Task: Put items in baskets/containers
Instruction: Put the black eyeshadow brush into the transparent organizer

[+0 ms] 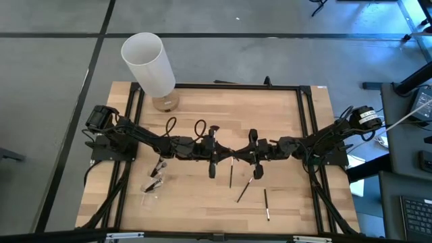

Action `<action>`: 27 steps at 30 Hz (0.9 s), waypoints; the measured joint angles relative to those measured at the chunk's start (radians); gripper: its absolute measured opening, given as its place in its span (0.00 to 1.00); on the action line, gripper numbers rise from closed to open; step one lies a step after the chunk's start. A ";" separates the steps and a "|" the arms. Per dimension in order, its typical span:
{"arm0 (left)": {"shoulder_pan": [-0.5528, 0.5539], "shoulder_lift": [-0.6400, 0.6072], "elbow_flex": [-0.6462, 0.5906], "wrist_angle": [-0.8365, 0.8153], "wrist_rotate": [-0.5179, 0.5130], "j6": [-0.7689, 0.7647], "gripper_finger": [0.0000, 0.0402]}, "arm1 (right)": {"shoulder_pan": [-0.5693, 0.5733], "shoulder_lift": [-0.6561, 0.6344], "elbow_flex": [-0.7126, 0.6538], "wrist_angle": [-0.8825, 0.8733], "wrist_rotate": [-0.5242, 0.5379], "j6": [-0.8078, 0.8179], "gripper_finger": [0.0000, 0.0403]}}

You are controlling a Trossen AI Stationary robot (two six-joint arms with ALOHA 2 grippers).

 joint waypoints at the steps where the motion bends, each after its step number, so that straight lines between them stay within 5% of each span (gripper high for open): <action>1: 0.000 0.000 0.000 0.000 0.000 0.000 0.07 | 0.000 0.000 0.000 0.000 0.000 0.000 0.09; 21: 0.000 0.000 0.000 -0.009 -0.004 0.000 0.07 | 0.000 0.000 0.001 -0.023 0.007 0.018 0.10; 27: 0.001 -0.037 0.000 -0.144 -0.059 0.000 0.07 | 0.000 0.000 0.002 -0.097 0.078 0.019 0.23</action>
